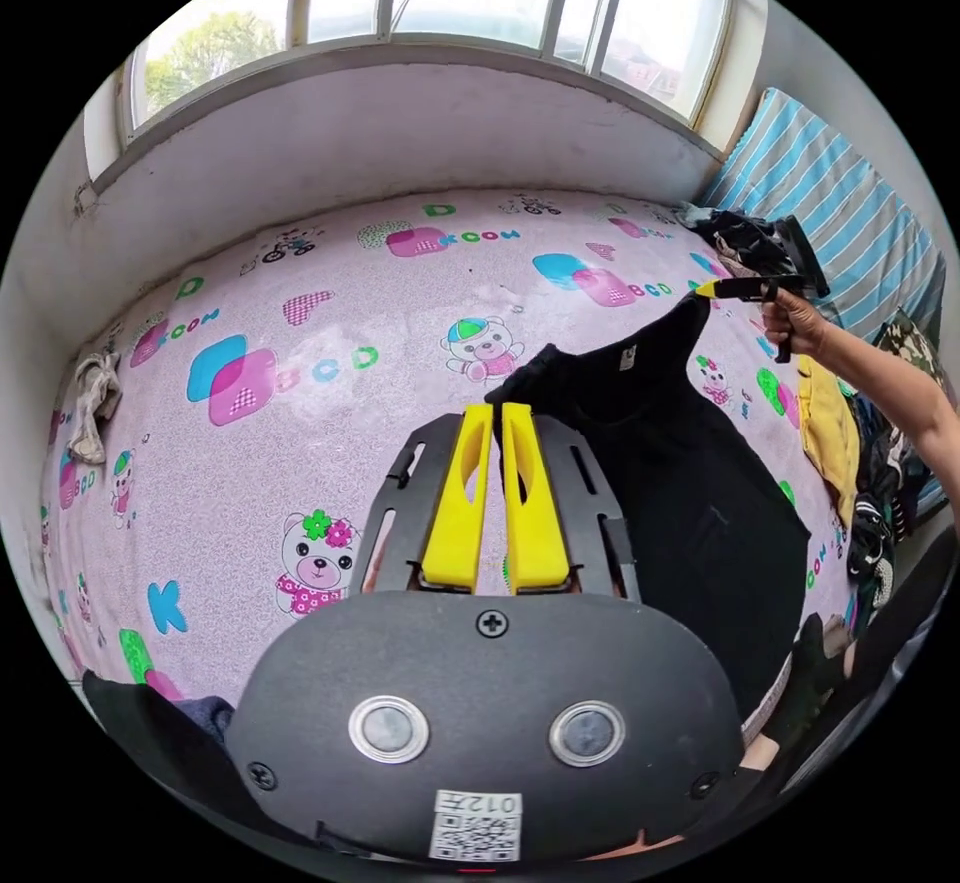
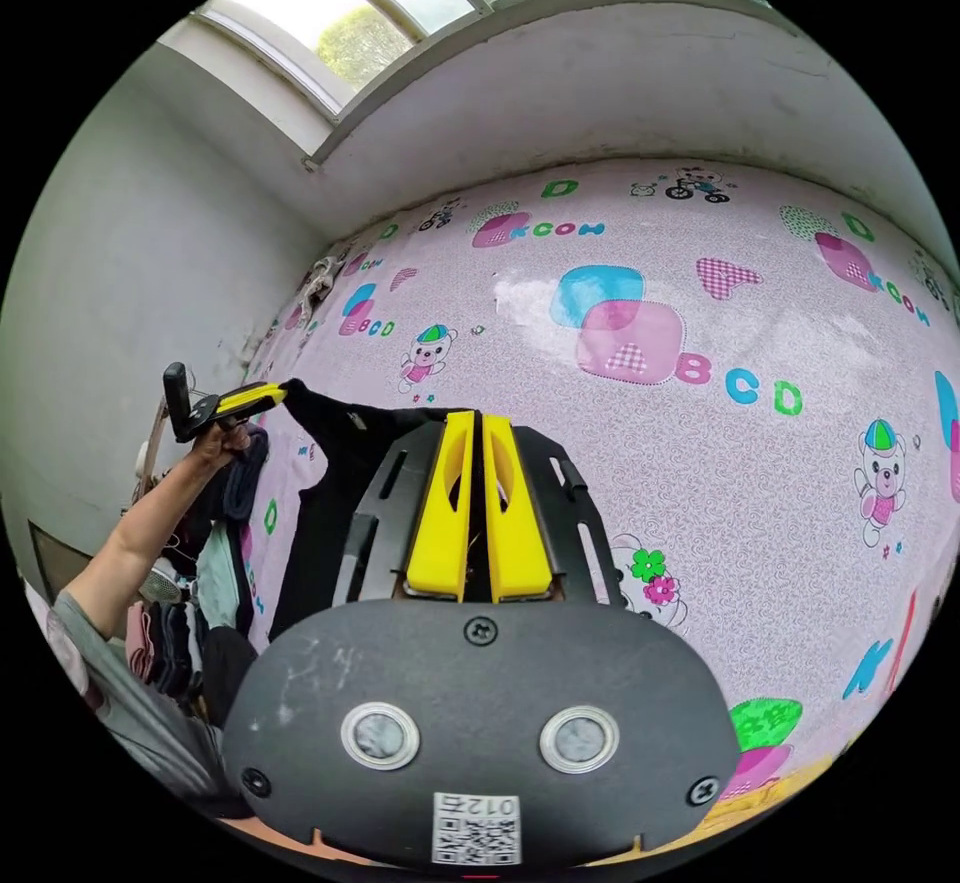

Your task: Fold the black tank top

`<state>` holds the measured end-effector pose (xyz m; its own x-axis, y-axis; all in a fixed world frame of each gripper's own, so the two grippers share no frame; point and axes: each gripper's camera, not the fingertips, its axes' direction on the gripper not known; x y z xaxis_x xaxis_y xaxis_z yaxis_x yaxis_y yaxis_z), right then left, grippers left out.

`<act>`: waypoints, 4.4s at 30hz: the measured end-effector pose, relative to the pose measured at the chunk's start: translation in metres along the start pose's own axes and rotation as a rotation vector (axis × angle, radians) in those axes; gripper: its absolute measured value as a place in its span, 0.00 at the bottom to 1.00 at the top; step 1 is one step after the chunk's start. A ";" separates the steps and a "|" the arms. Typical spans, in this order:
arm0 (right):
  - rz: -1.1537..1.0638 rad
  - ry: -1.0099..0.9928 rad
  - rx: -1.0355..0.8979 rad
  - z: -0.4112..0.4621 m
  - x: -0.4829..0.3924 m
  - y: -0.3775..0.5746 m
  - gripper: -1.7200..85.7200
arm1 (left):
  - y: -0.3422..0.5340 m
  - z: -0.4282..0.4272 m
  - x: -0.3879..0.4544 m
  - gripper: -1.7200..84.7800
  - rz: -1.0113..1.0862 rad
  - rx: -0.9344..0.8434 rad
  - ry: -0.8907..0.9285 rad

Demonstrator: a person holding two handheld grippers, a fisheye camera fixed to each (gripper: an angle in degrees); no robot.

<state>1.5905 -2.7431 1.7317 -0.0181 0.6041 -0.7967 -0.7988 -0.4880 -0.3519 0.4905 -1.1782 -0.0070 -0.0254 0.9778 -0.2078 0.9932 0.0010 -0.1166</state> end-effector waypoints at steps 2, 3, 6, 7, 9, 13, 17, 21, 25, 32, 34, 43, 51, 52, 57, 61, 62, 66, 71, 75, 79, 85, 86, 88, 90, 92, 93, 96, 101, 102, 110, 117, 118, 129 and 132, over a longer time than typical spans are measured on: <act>-0.035 0.010 -0.018 -0.035 -0.033 0.037 0.01 | 0.013 -0.019 0.010 0.02 0.023 -0.003 -0.010; -0.041 0.008 -0.021 -0.045 -0.041 0.047 0.01 | 0.023 -0.031 0.017 0.02 0.042 0.001 -0.004; -0.059 0.002 -0.029 -0.096 -0.084 0.104 0.01 | 0.051 -0.065 0.039 0.02 0.070 0.027 0.026; -0.070 0.001 -0.038 -0.115 -0.102 0.128 0.01 | 0.057 -0.072 0.044 0.02 0.074 0.033 0.026; -0.080 0.002 -0.048 -0.144 -0.126 0.167 0.01 | 0.083 -0.098 0.067 0.02 0.096 0.042 0.023; -0.075 -0.014 -0.063 -0.205 -0.165 0.270 0.01 | 0.126 -0.131 0.096 0.02 0.081 0.059 0.052; -0.056 -0.068 -0.041 -0.261 -0.178 0.382 0.01 | 0.175 -0.159 0.126 0.02 0.066 0.085 0.089; -0.041 -0.130 -0.025 -0.295 -0.177 0.472 0.01 | 0.222 -0.174 0.156 0.02 0.090 0.086 0.100; -0.047 -0.179 -0.043 -0.320 -0.167 0.561 0.01 | 0.260 -0.175 0.179 0.02 0.108 0.055 0.100; -0.049 -0.242 -0.116 -0.348 -0.111 0.675 0.01 | 0.315 -0.157 0.225 0.02 0.179 -0.030 0.076; -0.040 -0.257 -0.122 -0.353 -0.092 0.698 0.01 | 0.324 -0.150 0.234 0.02 0.190 -0.055 0.066; -0.051 -0.252 -0.184 -0.381 -0.001 0.790 0.01 | 0.344 -0.121 0.269 0.02 0.281 -0.136 0.023; -0.068 -0.189 -0.307 -0.384 0.088 0.825 0.01 | 0.350 -0.088 0.296 0.02 0.377 -0.237 -0.012; -0.076 -0.184 -0.314 -0.391 0.101 0.825 0.01 | 0.349 -0.087 0.298 0.02 0.382 -0.238 -0.015; -0.088 -0.181 -0.312 -0.419 0.162 0.825 0.02 | 0.343 -0.082 0.312 0.02 0.413 -0.240 -0.026; -0.069 -0.131 -0.451 -0.398 0.224 0.834 0.03 | 0.345 -0.049 0.315 0.02 0.402 -0.397 0.007; -0.087 -0.104 -0.490 -0.398 0.237 0.836 0.03 | 0.344 -0.043 0.313 0.02 0.382 -0.421 0.028; -0.085 -0.092 -0.473 -0.433 0.289 0.825 0.04 | 0.334 -0.048 0.291 0.03 0.249 -0.396 0.094; 0.050 -0.192 -0.341 -0.483 0.394 0.782 0.08 | 0.320 -0.046 0.267 0.03 0.070 -0.342 0.163; 0.097 -0.198 -0.377 -0.479 0.455 0.766 0.09 | 0.310 -0.022 0.264 0.04 -0.017 -0.372 0.185; 0.107 -0.200 -0.446 -0.473 0.516 0.762 0.02 | 0.305 0.003 0.268 0.03 -0.067 -0.424 0.271; 0.061 -0.133 -0.500 -0.485 0.601 0.776 0.01 | 0.306 0.023 0.293 0.02 0.024 -0.527 0.233; 0.055 -0.117 -0.517 -0.483 0.619 0.781 0.01 | 0.307 0.025 0.297 0.02 0.039 -0.542 0.214; 0.059 -0.123 -0.502 -0.490 0.646 0.785 0.01 | 0.303 0.019 0.296 0.02 0.034 -0.497 0.192; 0.048 -0.115 -0.493 -0.497 0.669 0.786 0.01 | 0.290 0.004 0.282 0.02 -0.044 -0.393 0.147; 0.017 -0.078 -0.499 -0.502 0.696 0.787 0.01 | 0.278 -0.002 0.264 0.03 -0.138 -0.322 0.100; 0.007 -0.067 -0.494 -0.504 0.702 0.787 0.01 | 0.270 -0.003 0.251 0.03 -0.204 -0.285 0.041; -0.062 -0.017 -0.438 -0.518 0.721 0.788 0.01 | 0.249 -0.001 0.240 0.05 -0.202 -0.219 -0.195; -0.200 -0.019 -0.398 -0.517 0.739 0.788 0.01 | 0.225 0.028 0.263 0.07 0.059 -0.251 -0.342; -0.214 -0.025 -0.397 -0.515 0.740 0.787 0.01 | 0.223 0.037 0.270 0.08 0.119 -0.275 -0.355; -0.373 -0.153 -0.428 -0.463 0.752 0.780 0.01 | 0.229 0.075 0.281 0.06 0.227 -0.349 -0.473; -0.485 -0.176 -0.461 -0.414 0.762 0.790 0.01 | 0.246 0.065 0.252 0.03 0.085 -0.317 -0.377; -0.498 -0.184 -0.468 -0.404 0.765 0.794 0.01 | 0.248 0.064 0.248 0.03 0.076 -0.318 -0.363; -0.605 -0.185 -0.630 -0.299 0.792 0.858 0.01 | 0.271 0.043 0.186 0.02 -0.110 -0.213 -0.133; -0.675 -0.213 -0.673 -0.285 0.792 0.889 0.01 | 0.282 0.025 0.164 0.02 -0.243 -0.156 -0.013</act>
<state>1.0376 -2.8779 0.6485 0.1560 0.9575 -0.2427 -0.1723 -0.2155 -0.9612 0.7633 -1.0224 -0.0983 -0.2651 0.9422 -0.2048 0.9633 0.2680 -0.0142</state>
